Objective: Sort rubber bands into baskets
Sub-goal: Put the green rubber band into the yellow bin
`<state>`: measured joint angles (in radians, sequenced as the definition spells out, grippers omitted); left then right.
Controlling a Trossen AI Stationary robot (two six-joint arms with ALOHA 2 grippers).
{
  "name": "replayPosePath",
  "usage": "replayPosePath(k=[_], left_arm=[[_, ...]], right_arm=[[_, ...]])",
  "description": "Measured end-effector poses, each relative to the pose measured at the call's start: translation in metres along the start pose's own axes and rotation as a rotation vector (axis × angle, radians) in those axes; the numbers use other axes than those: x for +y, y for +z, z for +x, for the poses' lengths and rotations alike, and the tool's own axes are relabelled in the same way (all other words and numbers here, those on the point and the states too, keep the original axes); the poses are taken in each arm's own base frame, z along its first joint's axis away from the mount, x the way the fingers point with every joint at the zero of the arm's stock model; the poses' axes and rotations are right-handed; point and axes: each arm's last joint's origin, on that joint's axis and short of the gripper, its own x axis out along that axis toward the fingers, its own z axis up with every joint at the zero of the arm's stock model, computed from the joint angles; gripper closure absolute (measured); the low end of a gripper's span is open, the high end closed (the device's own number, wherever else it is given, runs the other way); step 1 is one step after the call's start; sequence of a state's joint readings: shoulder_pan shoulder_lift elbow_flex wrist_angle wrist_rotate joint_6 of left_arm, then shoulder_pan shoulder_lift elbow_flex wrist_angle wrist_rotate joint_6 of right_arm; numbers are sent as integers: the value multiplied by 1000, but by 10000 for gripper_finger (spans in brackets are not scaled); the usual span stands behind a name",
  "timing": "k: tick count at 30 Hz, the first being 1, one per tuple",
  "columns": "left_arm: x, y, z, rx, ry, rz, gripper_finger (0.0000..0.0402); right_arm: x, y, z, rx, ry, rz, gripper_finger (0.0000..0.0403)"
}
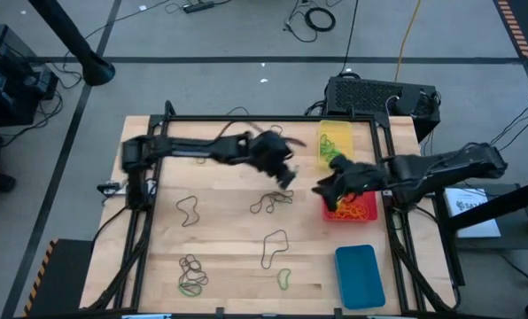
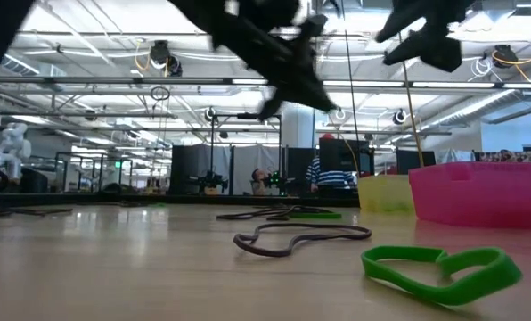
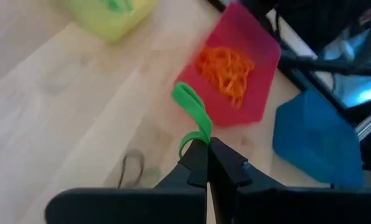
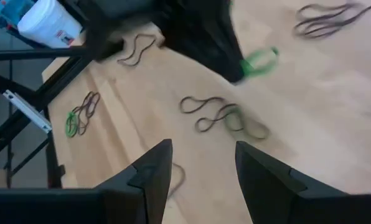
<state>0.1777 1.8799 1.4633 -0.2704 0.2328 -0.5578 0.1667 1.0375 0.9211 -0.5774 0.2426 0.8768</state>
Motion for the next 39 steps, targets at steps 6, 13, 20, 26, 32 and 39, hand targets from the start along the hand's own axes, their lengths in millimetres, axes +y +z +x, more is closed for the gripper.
replayPosePath(k=[6, 13, 20, 26, 32, 39], left_arm=[[30, 62, 53, -42, -73, -17, 401], [66, 112, 107, -144, -145, -78, 401], [106, 114, 147, -295, -265, -323, 401], [119, 110, 153, -285, -247, -354, 374], [114, 115, 150, -334, -277, -286, 328], [113, 115, 150, -331, -278, -275, 277]], right_arm=[[-21, 11, -36, -97, -27, -8, 234], [-40, 15, -61, -199, -124, -34, 234], [-50, 21, -68, -278, -217, -65, 234], [-54, 24, -67, -286, -246, -86, 234], [-55, 25, -67, -289, -254, -87, 234], [-55, 25, -67, -290, -252, -73, 234]])
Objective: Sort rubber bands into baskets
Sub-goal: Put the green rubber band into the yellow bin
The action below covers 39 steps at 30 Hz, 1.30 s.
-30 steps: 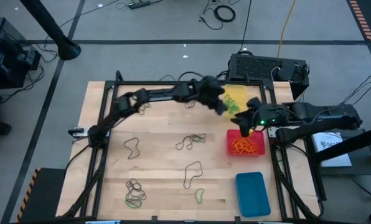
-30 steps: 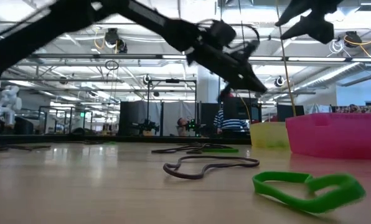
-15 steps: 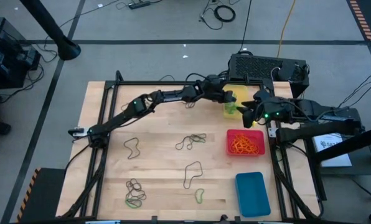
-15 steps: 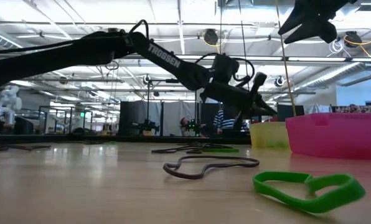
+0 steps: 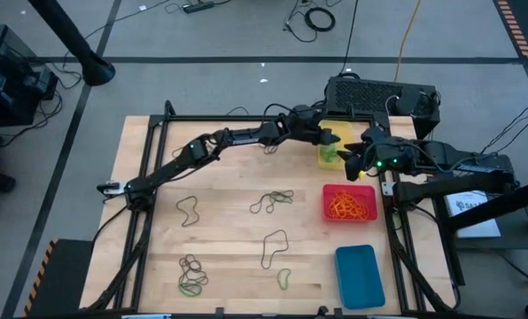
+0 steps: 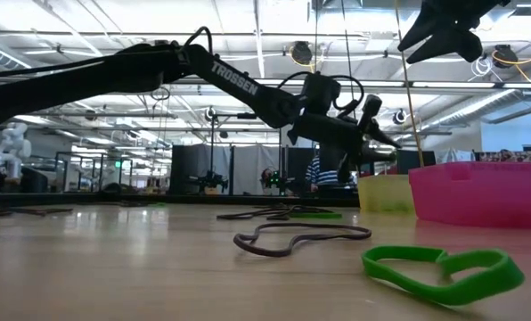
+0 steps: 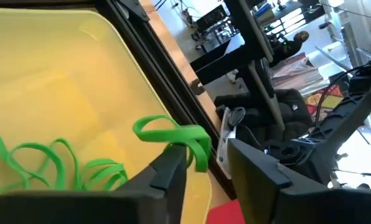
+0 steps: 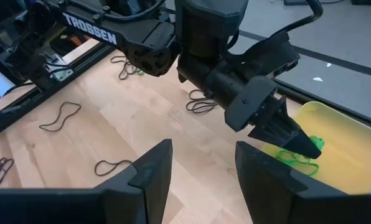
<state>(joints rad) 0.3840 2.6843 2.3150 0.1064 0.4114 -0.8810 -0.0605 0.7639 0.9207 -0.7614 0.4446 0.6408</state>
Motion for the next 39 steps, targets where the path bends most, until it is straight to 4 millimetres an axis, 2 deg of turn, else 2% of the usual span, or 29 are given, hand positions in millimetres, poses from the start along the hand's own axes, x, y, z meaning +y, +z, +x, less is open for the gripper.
replayPosePath(k=[13, 25, 31, 39], left_arm=[[-1, -2, 0, 52, -34, -6, 210], [-5, 0, -1, 91, -82, 13, 208], [-14, 4, -6, 110, -82, 199, 208], [-22, 7, -10, 72, -45, 681, 208]], right_arm=[[0, 0, 0, 0, 2, 76, 234], [0, 0, 0, -5, -3, 173, 234], [-2, 1, 0, -50, -52, 224, 234], [-3, 2, 1, -61, -69, 244, 234]])
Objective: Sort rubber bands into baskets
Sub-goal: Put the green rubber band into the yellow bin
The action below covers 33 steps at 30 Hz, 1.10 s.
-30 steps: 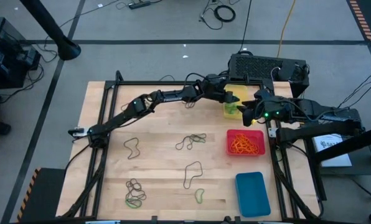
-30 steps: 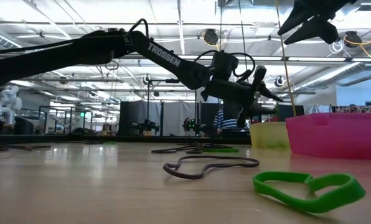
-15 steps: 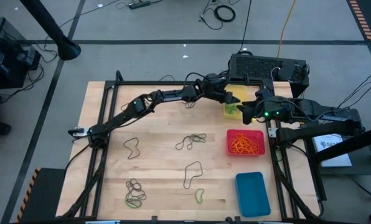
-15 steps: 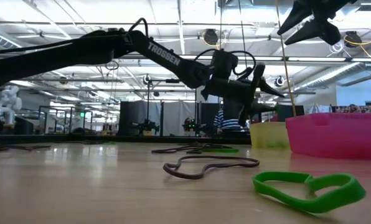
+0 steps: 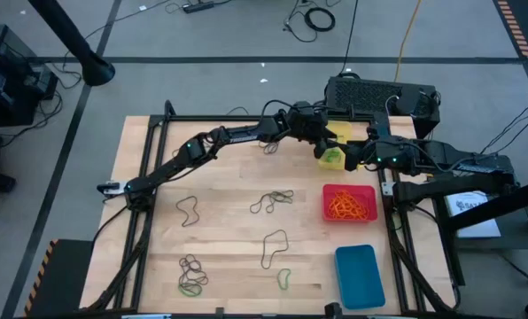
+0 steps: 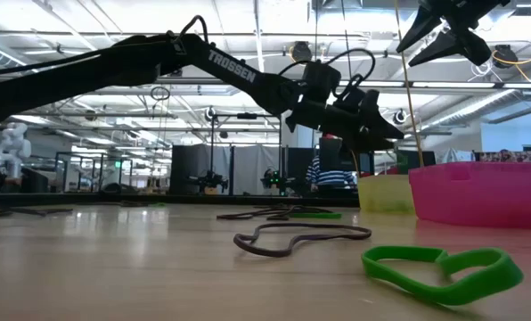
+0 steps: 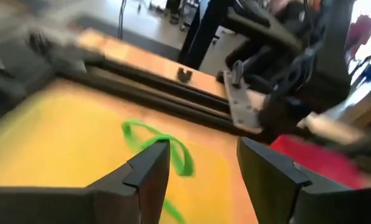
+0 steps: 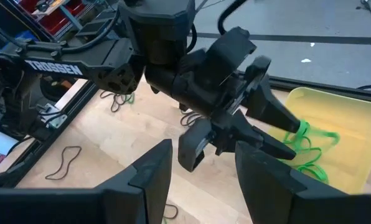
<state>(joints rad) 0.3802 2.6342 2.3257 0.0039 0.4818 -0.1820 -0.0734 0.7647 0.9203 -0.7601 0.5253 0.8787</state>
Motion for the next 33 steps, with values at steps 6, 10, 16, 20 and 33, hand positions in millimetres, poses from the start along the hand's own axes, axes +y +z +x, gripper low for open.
replayPosePath(k=[6, 10, 16, 20, 33], left_arm=[[-7, -3, 1, 52, -1, 259, 208], [-11, -7, 3, 83, 6, 267, 208], [-18, -7, -5, 196, 29, 156, 208], [-40, 23, -36, 309, 41, 75, 208], [-128, 1, -84, 951, 0, 15, 208]], right_arm=[[0, 0, 0, 2, 2, 0, 234], [0, 0, 0, 2, 2, 0, 234], [0, 0, 0, 5, 5, 0, 234], [1, -1, 0, 20, 18, -11, 234], [16, -12, 12, 207, 143, -59, 234]])
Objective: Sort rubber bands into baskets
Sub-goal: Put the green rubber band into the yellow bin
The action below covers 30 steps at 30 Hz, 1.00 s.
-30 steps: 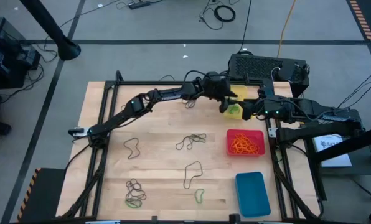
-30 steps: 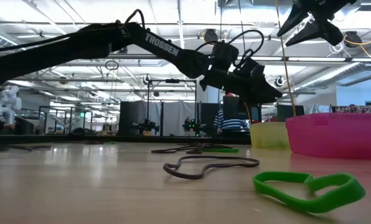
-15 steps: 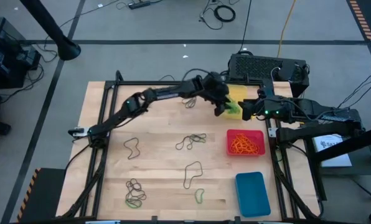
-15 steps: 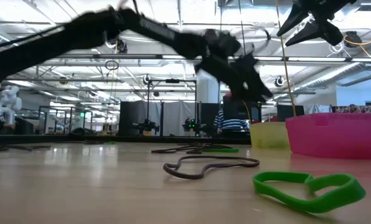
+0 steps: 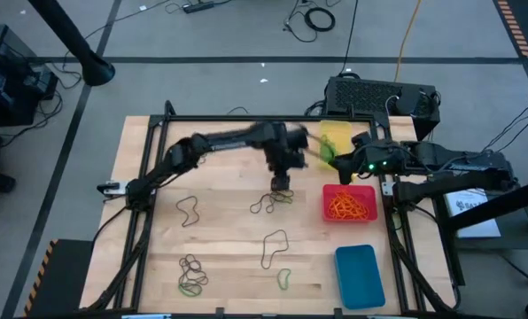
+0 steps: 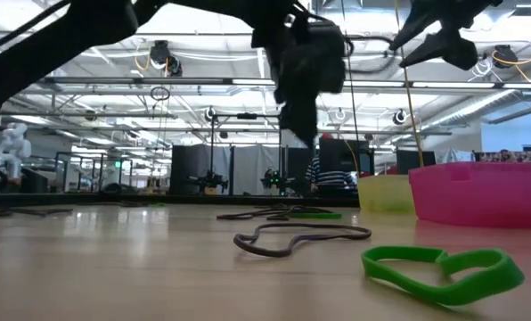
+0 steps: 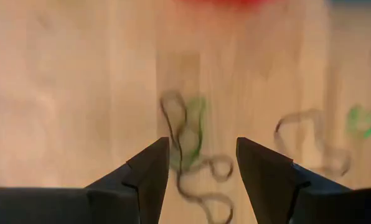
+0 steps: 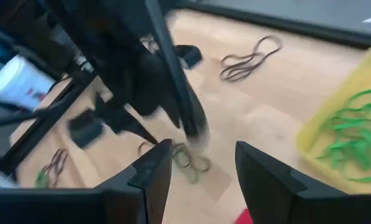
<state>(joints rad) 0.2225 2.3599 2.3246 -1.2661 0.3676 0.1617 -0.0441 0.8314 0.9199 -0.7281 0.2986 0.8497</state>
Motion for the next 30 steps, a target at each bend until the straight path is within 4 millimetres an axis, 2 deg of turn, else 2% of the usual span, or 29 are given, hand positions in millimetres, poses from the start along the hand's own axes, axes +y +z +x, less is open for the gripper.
replayPosePath(k=[7, 13, 16, 23, 30], left_arm=[[-59, -4, 37, 119, 110, 170, 208], [-81, 3, 74, 4, 207, 291, 208], [-79, 1, 91, -37, 233, 305, 208], [-64, -19, 117, 41, 238, 276, 208], [-57, -28, 132, 16, 245, 272, 208]], right_arm=[[24, -11, 17, 74, 99, -24, 234], [33, -24, 18, 122, 109, 20, 234], [34, -29, 13, 103, 97, 38, 234], [36, -30, 3, 46, 107, 70, 234], [36, -31, 3, 52, 108, 59, 234]])
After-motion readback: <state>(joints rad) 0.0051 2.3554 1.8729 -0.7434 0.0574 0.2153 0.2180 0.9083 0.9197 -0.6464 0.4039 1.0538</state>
